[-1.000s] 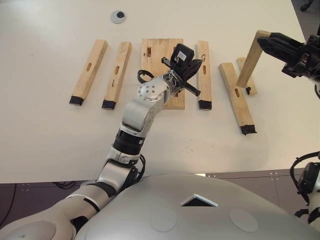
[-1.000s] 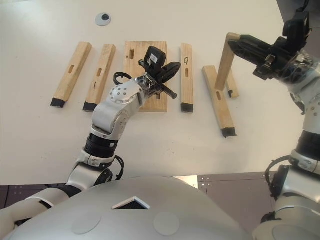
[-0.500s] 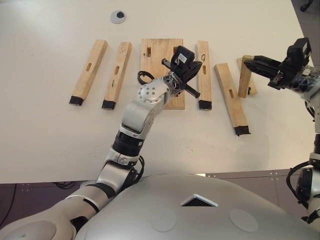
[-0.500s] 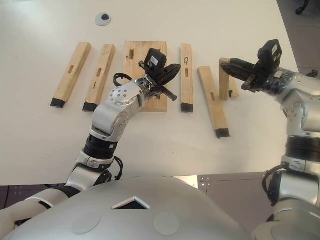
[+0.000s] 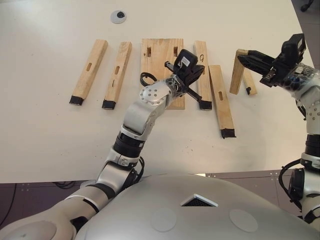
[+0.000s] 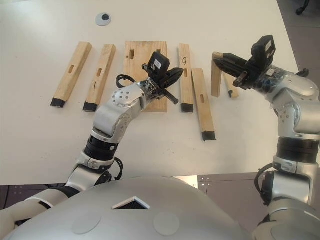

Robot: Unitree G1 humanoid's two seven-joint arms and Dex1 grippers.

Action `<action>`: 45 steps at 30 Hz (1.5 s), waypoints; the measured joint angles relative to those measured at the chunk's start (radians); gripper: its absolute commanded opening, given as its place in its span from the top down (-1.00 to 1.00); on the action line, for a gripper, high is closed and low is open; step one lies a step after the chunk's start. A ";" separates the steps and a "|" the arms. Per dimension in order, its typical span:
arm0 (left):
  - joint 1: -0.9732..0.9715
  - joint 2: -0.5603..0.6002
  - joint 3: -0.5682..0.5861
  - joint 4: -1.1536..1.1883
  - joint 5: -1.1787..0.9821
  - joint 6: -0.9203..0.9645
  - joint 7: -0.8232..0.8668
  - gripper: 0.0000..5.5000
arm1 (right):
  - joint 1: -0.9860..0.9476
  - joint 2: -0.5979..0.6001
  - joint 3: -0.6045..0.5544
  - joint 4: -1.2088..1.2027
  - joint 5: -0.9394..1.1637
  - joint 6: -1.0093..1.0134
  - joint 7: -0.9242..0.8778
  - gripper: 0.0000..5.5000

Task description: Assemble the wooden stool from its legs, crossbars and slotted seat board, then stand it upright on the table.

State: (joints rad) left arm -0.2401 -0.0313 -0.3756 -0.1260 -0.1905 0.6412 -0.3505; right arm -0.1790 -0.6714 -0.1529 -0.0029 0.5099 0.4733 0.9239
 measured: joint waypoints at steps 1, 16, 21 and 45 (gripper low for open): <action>0.004 0.012 -0.017 -0.013 -0.008 0.009 -0.021 1.00 | -0.005 0.002 0.000 0.013 -0.011 -0.010 -0.015 0.86; 0.013 0.163 -0.167 -0.160 -0.134 0.250 -0.240 1.00 | 0.024 0.119 0.105 -0.025 -0.114 -0.087 -0.145 0.86; -0.005 0.085 -0.158 -0.096 -0.186 0.323 -0.226 1.00 | 0.039 0.166 0.137 -0.079 -0.105 -0.036 -0.169 0.86; -0.330 -0.060 -0.008 0.501 -0.033 0.117 -0.033 1.00 | -0.141 0.326 -0.021 -0.002 -0.035 -0.085 -0.412 0.86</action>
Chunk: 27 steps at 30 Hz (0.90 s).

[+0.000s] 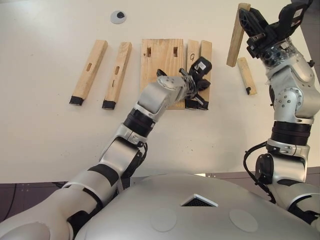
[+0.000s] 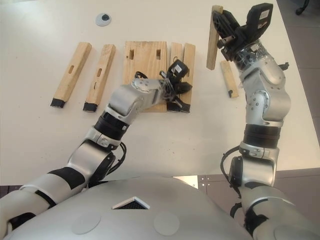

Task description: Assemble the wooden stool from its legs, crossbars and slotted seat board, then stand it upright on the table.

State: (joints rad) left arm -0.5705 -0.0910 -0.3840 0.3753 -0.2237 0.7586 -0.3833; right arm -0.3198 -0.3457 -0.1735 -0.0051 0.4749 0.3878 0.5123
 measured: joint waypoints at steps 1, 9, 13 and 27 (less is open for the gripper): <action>-0.016 -0.005 0.021 0.031 0.000 -0.020 -0.002 1.00 | 0.001 0.025 0.003 -0.008 0.000 0.000 -0.014 0.86; -0.020 0.009 0.152 -0.362 -0.135 0.096 -0.032 1.00 | 0.004 0.102 0.037 -0.086 0.001 0.013 -0.090 0.86; -0.002 0.045 0.094 -0.410 -0.110 0.178 -0.015 1.00 | -0.008 0.102 0.037 -0.073 -0.003 0.008 -0.106 0.86; -0.015 0.049 0.184 -0.251 -0.061 0.061 0.046 1.00 | 0.007 0.070 0.062 -0.146 0.084 0.134 -0.035 0.86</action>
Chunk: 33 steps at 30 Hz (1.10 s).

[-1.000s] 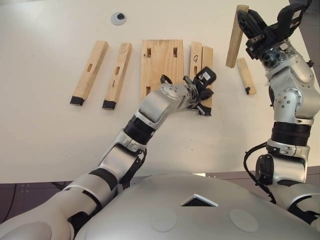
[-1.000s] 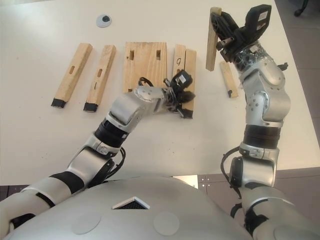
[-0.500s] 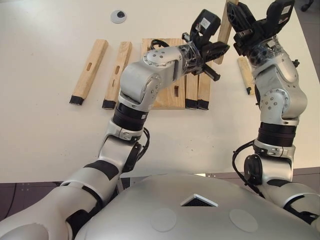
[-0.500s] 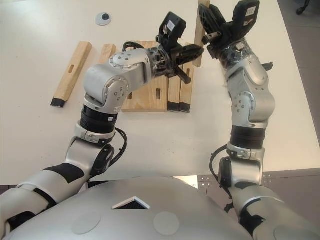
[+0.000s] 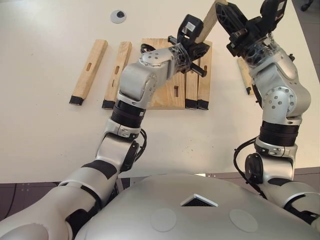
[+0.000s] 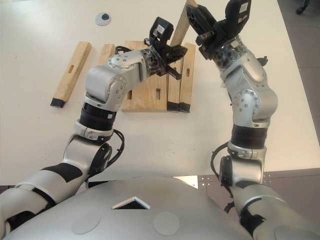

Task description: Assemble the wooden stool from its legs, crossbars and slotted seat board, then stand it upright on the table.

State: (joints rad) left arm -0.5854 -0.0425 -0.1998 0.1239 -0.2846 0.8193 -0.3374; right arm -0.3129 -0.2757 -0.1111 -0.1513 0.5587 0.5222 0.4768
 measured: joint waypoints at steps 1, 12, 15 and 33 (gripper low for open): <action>0.001 0.004 0.000 -0.002 -0.001 0.000 -0.007 1.00 | 0.010 -0.025 0.007 -0.003 -0.022 -0.004 0.006 0.86; 0.314 0.128 0.049 -0.333 -0.021 0.098 0.017 1.00 | 0.110 -0.088 -0.069 -0.234 -0.069 0.138 -0.132 0.86; 0.314 0.134 0.097 -0.321 -0.019 0.089 0.046 1.00 | 0.145 -0.086 -0.087 -0.258 -0.035 0.230 -0.175 0.86; 0.313 0.132 0.056 -0.289 0.001 0.065 0.054 1.00 | 0.092 -0.012 -0.153 -0.180 0.105 0.394 -0.293 0.86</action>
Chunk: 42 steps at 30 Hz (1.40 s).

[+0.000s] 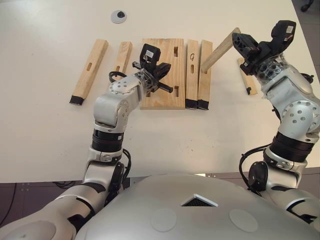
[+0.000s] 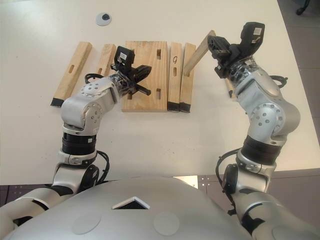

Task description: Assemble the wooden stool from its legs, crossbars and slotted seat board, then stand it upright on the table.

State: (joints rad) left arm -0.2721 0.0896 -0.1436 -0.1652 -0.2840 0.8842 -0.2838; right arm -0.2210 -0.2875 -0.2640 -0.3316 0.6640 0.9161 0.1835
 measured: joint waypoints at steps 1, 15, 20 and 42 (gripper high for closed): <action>0.000 0.000 -0.001 0.000 0.000 -0.001 0.000 1.00 | 0.008 -0.002 0.008 0.005 -0.007 -0.015 0.007 0.86; 0.005 -0.009 -0.030 0.011 0.017 -0.030 -0.001 1.00 | 0.005 -0.085 0.150 0.103 -0.280 -0.258 0.033 0.86; 0.008 -0.009 -0.030 0.013 0.019 -0.036 -0.001 1.00 | -0.001 -0.119 0.173 0.147 -0.370 -0.281 0.008 0.86; -0.001 -0.021 -0.018 0.063 0.030 -0.063 0.005 1.00 | -0.005 -0.161 0.229 0.306 -0.424 -0.072 0.126 0.42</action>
State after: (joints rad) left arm -0.2732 0.0685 -0.1621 -0.1024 -0.2544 0.8215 -0.2791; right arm -0.2263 -0.4481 -0.0353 -0.0258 0.2397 0.8437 0.3097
